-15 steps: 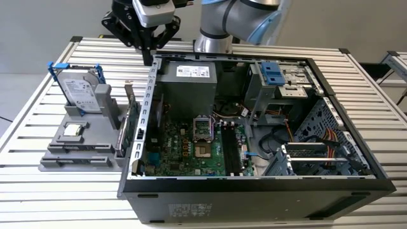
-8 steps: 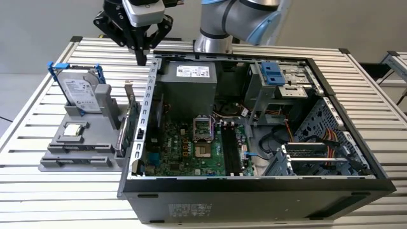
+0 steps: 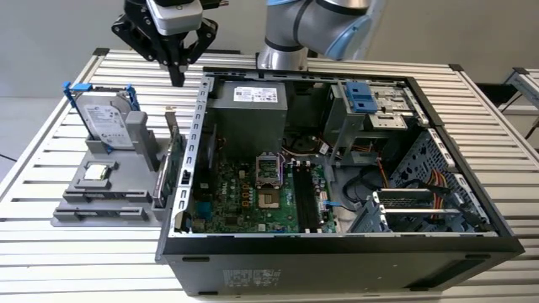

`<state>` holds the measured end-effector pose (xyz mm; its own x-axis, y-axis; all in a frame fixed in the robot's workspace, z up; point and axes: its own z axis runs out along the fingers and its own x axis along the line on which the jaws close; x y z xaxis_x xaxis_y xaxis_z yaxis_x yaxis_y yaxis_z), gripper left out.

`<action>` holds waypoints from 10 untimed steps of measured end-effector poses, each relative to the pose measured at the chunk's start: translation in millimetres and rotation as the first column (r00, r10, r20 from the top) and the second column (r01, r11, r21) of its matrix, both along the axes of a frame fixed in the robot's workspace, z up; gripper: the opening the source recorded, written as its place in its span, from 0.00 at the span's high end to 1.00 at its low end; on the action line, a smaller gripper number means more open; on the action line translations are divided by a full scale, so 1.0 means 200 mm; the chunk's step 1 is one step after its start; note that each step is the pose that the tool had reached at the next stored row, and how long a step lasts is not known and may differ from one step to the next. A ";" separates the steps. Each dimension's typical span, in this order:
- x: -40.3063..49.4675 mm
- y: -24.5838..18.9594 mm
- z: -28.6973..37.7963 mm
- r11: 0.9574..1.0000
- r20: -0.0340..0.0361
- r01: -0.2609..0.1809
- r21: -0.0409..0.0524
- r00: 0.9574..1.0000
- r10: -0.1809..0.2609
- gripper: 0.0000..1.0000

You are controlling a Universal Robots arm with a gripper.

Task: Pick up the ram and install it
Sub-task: 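Reach for the ram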

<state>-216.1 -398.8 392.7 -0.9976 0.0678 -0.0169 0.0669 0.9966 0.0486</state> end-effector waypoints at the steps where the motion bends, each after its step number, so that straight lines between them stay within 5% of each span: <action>1: -0.008 0.000 0.000 1.000 0.000 0.000 0.000 1.000 0.000 1.00; 10: -0.060 0.000 0.000 1.000 0.000 0.000 0.000 1.000 0.000 1.00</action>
